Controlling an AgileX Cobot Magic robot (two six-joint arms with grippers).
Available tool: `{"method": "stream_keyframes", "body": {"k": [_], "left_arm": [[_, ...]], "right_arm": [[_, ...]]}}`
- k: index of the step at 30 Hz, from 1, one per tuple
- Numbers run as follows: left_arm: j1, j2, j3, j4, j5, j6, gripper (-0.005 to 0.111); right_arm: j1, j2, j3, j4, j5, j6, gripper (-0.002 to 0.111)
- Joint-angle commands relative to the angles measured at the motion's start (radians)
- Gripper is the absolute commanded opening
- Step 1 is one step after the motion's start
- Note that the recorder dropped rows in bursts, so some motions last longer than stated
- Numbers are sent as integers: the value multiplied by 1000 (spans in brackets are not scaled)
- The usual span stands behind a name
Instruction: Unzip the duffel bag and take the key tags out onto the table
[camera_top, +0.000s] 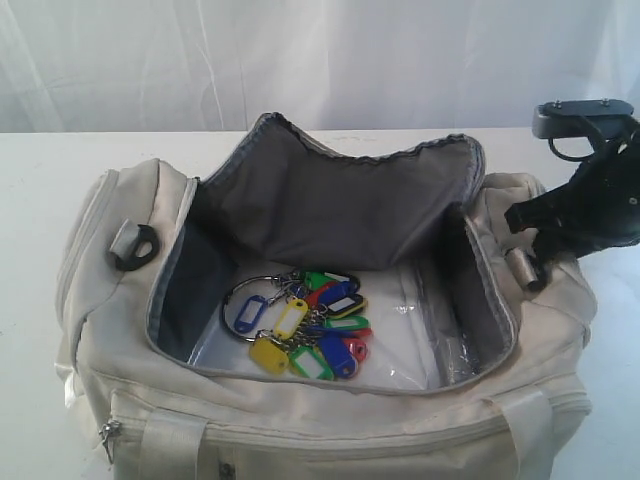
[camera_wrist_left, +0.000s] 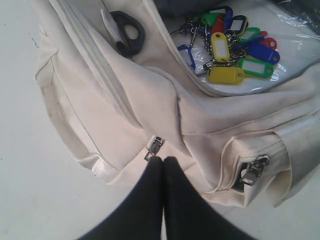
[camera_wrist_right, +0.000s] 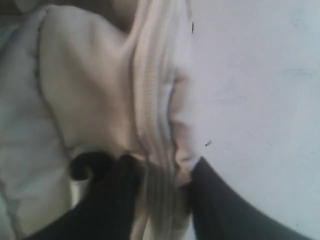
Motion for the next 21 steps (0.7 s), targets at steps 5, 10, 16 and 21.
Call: {"method": "stream_keyframes", "body": {"k": [5, 10, 16, 21], "left_arm": [[-3, -6, 6, -12, 9, 2, 0], [-3, -6, 6, -12, 9, 2, 0], [-3, -6, 6, -12, 9, 2, 0], [-3, -6, 6, -12, 9, 2, 0]], "right_arm": [[-99, -11, 5, -65, -44, 132, 0], [-176, -49, 5, -78, -56, 154, 0], [-247, -88, 5, -102, -69, 186, 0], [-269, -92, 5, -114, -72, 189, 0]]}}
